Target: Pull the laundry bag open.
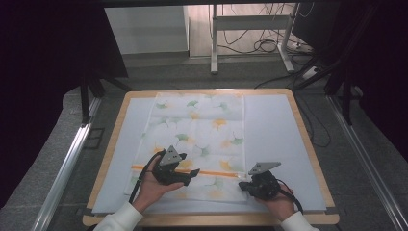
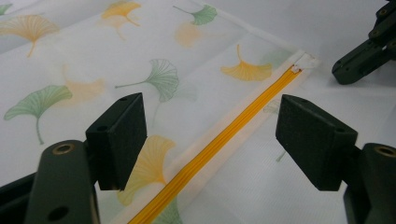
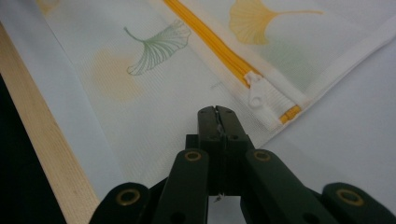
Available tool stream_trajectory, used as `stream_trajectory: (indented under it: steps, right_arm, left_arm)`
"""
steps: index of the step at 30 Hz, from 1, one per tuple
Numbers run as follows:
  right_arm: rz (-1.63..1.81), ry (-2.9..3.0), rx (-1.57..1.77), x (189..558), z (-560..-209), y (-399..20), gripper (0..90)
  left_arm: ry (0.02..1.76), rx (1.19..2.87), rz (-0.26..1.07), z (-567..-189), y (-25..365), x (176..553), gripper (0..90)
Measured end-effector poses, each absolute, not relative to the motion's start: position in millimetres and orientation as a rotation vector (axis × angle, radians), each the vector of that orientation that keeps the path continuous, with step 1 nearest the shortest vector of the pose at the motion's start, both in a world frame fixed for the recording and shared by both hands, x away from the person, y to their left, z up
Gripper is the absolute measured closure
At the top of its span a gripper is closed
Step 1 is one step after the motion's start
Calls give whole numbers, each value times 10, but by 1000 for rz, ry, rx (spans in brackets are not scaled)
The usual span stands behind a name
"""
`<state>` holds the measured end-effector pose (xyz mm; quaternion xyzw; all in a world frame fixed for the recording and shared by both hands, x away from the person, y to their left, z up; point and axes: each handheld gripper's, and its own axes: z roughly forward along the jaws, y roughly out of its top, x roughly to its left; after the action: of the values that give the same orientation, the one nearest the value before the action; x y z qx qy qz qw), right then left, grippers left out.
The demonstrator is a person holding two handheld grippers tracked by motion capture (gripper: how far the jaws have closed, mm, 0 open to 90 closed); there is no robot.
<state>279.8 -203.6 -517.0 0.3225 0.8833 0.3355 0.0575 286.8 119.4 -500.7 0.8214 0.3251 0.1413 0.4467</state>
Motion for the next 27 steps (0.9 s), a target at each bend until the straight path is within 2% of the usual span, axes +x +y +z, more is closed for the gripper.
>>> stream_trajectory:
  steps: [11, 27]
  right_arm:
    - [999, 2684, 972, 2793, -5185, -2030, 889]
    - [1008, 2692, 976, 2806, -5189, -2038, 889]
  left_arm:
    - [789, 2073, 312, -4991, 1111, 2888, 289]
    - [707, 2106, 296, -4947, 838, 2963, 297]
